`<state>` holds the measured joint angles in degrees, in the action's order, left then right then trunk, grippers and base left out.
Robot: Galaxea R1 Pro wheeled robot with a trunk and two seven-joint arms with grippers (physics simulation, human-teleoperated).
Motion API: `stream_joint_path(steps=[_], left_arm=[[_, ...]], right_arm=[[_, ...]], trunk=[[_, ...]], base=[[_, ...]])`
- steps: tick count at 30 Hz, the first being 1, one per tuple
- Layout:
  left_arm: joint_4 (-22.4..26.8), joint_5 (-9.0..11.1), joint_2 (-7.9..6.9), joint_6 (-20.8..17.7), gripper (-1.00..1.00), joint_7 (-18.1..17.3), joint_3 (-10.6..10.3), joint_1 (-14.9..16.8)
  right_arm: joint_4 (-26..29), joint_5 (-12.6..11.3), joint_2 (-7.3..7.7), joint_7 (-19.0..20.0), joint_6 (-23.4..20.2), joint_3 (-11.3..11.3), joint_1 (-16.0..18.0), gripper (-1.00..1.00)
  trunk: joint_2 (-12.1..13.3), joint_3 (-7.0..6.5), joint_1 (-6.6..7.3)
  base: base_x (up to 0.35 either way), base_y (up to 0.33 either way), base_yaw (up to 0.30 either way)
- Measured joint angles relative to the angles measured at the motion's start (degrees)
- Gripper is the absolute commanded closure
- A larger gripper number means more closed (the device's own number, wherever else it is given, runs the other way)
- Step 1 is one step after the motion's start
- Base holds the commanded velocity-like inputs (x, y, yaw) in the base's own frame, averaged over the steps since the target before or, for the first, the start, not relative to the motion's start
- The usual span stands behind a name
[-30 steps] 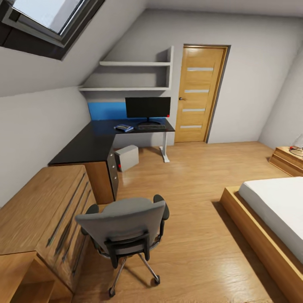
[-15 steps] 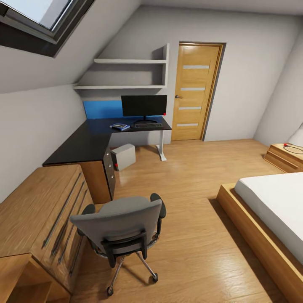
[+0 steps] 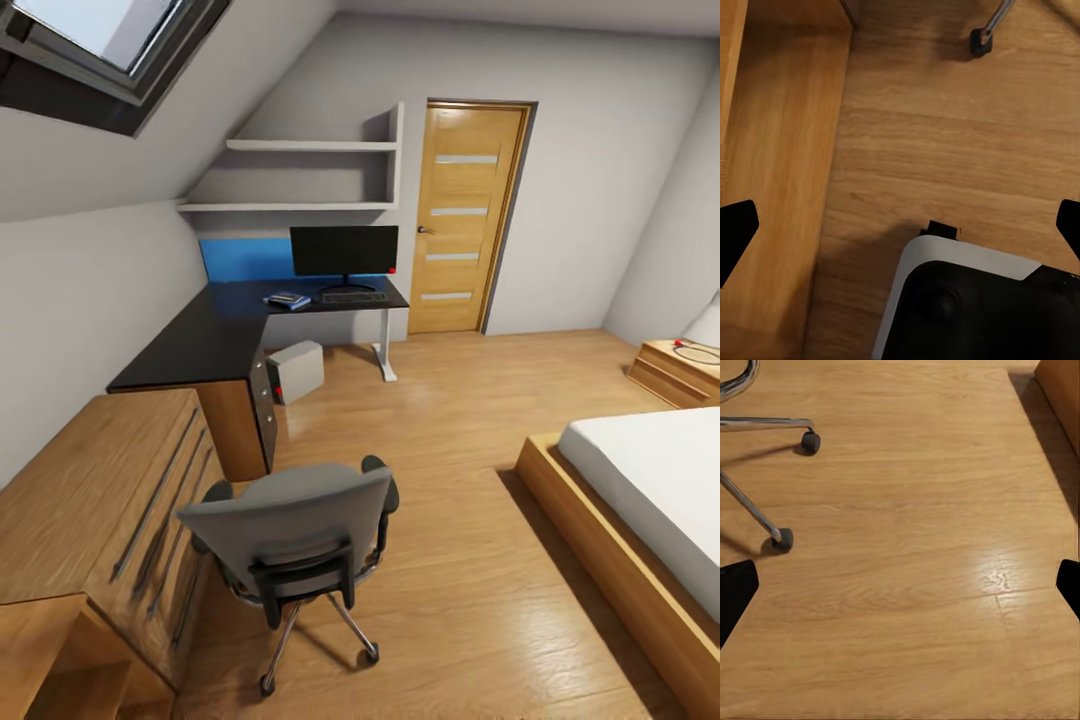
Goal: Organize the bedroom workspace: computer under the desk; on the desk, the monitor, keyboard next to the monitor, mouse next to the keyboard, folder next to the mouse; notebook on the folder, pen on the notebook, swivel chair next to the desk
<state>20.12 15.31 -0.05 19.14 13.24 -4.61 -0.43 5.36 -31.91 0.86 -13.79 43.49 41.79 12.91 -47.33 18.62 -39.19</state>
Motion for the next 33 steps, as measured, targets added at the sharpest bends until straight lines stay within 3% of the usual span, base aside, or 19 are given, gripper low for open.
stream_joint_path(steps=[8, 33], left_arm=[[-0.1, 0.0, 0.0, 0.0, -1.0, 0.0, 0.0, 0.0], [0.0, 0.0, -0.02, 0.0, -1.0, 0.0, 0.1, 0.0]], right_arm=[[-0.1, -1.5, 0.07, 0.1, -1.4, -0.3, 0.0, -1.0], [-0.2, -1.0, 0.14, 0.5, -1.4, 0.3, 0.0, -1.0]], trunk=[[0.0, 0.0, 0.02], [0.0, 0.0, 0.02]], base=[[-0.102, 0.092, 0.0], [-0.003, 0.118, 0.0]])
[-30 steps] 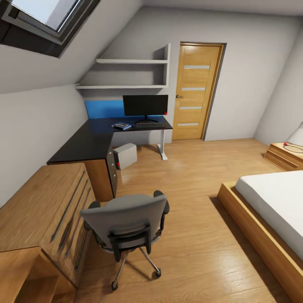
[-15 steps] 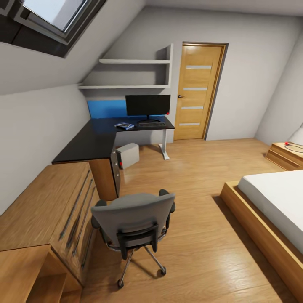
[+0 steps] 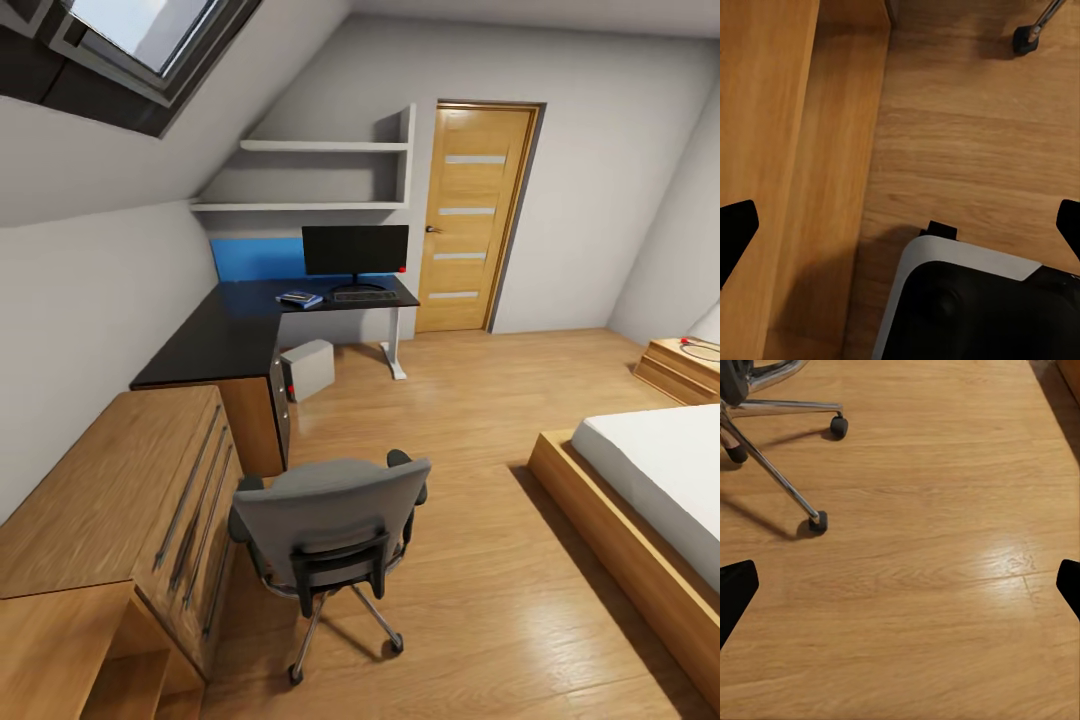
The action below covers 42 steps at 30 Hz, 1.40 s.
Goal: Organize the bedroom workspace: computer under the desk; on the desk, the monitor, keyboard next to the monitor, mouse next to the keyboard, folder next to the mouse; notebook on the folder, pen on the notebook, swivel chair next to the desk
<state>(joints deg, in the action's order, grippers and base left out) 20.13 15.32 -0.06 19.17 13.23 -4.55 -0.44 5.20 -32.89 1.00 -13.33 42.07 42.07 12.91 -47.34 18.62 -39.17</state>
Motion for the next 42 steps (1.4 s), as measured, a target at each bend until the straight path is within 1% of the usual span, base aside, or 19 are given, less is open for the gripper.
stream_joint_path(steps=[17, 24, 37, 42], left_arm=[[0.1, -0.2, 0.31, 0.4, -1.0, -0.1, -0.4, 0.0], [0.0, -0.1, 1.49, 0.1, -1.0, 0.0, -0.3, 0.0], [0.1, 0.0, 1.43, 0.4, -1.0, 0.0, -0.3, 0.0], [0.2, -0.1, 1.42, 0.5, -1.0, 0.3, -0.2, 0.0]], right_arm=[[-0.4, 0.2, 0.15, 0.1, 0.0, 0.1, 0.0, -1.0], [-0.3, 0.1, 0.16, 0.1, 0.2, -0.1, 0.0, -1.0], [-0.4, 0.1, 0.08, 0.0, 0.3, -0.1, 0.0, -1.0], [-0.3, 0.0, -0.13, 0.0, 0.2, 0.0, 0.0, -1.0]], trunk=[[0.0, 0.0, 0.0], [0.0, 0.0, 0.0], [0.0, 0.06, 0.0], [-2.0, 1.13, -1.09]], base=[[0.0, 0.001, 0.0], [0.0, 0.0, 0.0], [0.0, 0.0, 0.0], [0.0, 0.0, 0.068]])
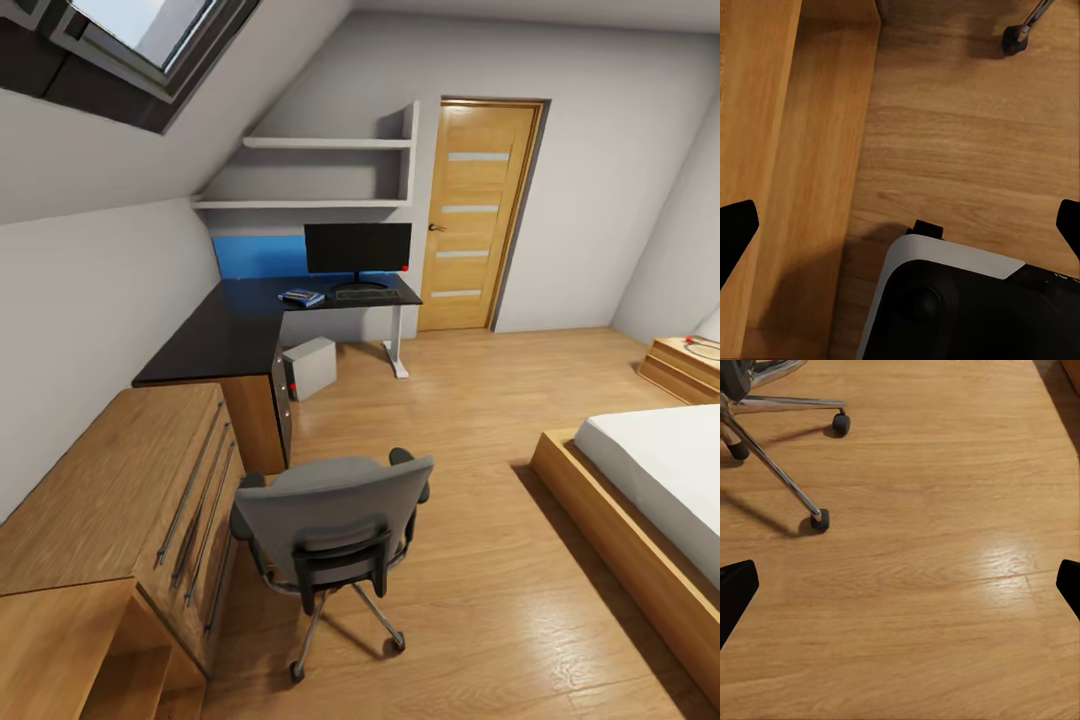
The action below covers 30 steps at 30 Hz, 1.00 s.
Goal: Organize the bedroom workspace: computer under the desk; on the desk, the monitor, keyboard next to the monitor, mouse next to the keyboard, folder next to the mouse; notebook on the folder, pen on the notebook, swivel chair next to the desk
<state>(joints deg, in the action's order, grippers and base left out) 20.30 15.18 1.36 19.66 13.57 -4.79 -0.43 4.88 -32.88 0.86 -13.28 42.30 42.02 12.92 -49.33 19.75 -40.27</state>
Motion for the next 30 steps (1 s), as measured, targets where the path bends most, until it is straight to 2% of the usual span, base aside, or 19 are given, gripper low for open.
stream_joint_path(steps=[15, 30], left_arm=[[0.4, -0.3, 0.19, 0.0, -1.0, 0.2, -0.2, 0.0], [0.4, -0.3, 0.11, 0.0, -1.0, 0.3, -0.2, 0.0]], right_arm=[[0.0, -0.2, 0.16, 0.0, 0.1, -0.2, 0.0, -1.0], [0.0, -0.2, 0.16, 0.0, 0.2, -0.2, 0.0, -1.0]], trunk=[[-6.0, 2.78, -3.29], [-12.0, 5.5, -6.59]], base=[[0.0, 0.0, 0.018], [0.0, 0.0, 0.237]])
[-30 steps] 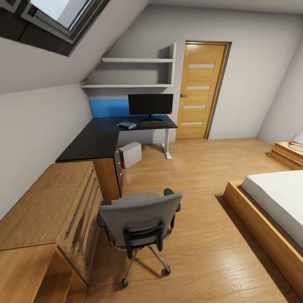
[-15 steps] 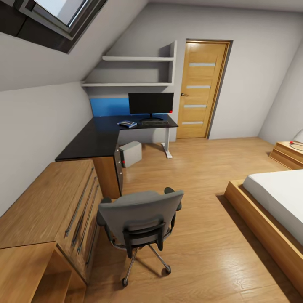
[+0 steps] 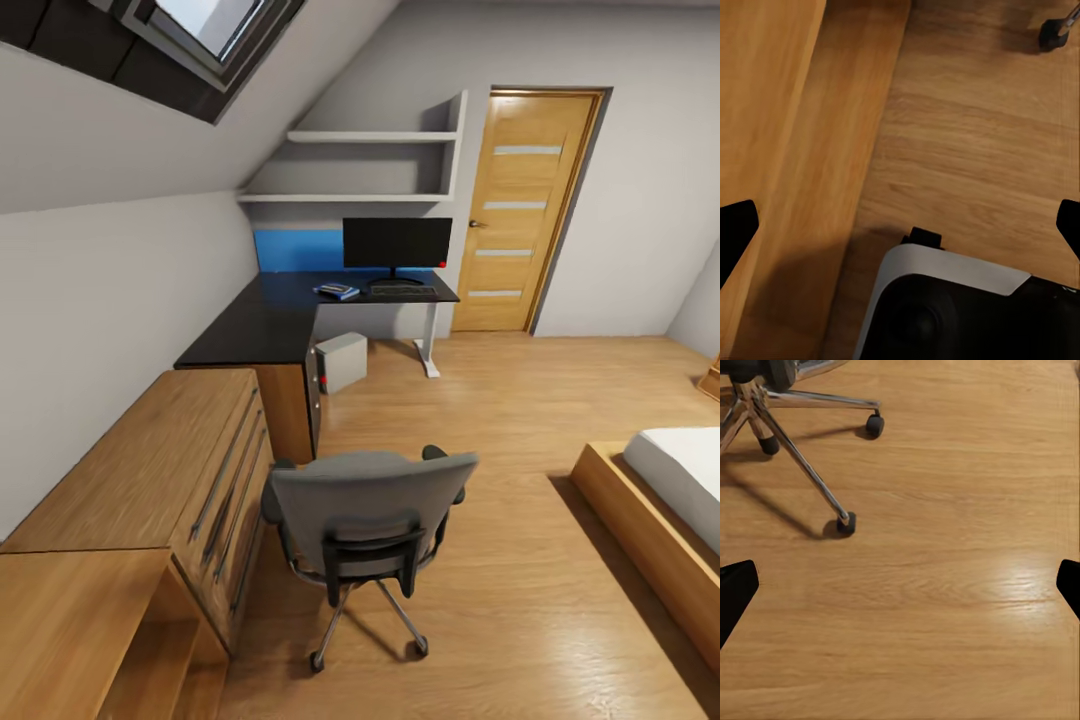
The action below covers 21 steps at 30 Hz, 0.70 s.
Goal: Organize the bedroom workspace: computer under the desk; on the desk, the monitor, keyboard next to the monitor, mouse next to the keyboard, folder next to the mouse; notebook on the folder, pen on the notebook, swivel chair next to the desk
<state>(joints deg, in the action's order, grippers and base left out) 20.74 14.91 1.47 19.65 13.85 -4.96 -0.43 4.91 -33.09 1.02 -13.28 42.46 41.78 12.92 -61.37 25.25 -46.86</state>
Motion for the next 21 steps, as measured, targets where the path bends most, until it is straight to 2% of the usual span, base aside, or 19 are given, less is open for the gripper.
stream_joint_path(steps=[11, 15, 21], left_arm=[[0.0, 0.0, -0.02, 0.0, -1.0, 0.0, 0.0, 0.0], [0.0, 0.0, 0.06, 0.0, -1.0, -0.1, 0.0, 0.0], [0.0, -0.1, 0.2, -0.1, -1.0, -0.2, 0.0, 0.0]], right_arm=[[0.0, 0.0, 0.0, 0.0, 0.0, 0.0, 0.0, -1.0], [0.0, 0.1, 0.07, 0.0, 0.0, 0.0, 0.0, -1.0], [0.0, 0.3, 0.09, 0.0, 0.0, 0.0, 0.0, -1.0]], trunk=[[-4.4, 2.29, -2.42], [-6.0, 3.05, -3.3], [-8.4, 4.13, -4.62]], base=[[0.0, 0.0, 0.213], [0.0, -0.004, 0.03], [-0.04, -0.144, 0.001]])
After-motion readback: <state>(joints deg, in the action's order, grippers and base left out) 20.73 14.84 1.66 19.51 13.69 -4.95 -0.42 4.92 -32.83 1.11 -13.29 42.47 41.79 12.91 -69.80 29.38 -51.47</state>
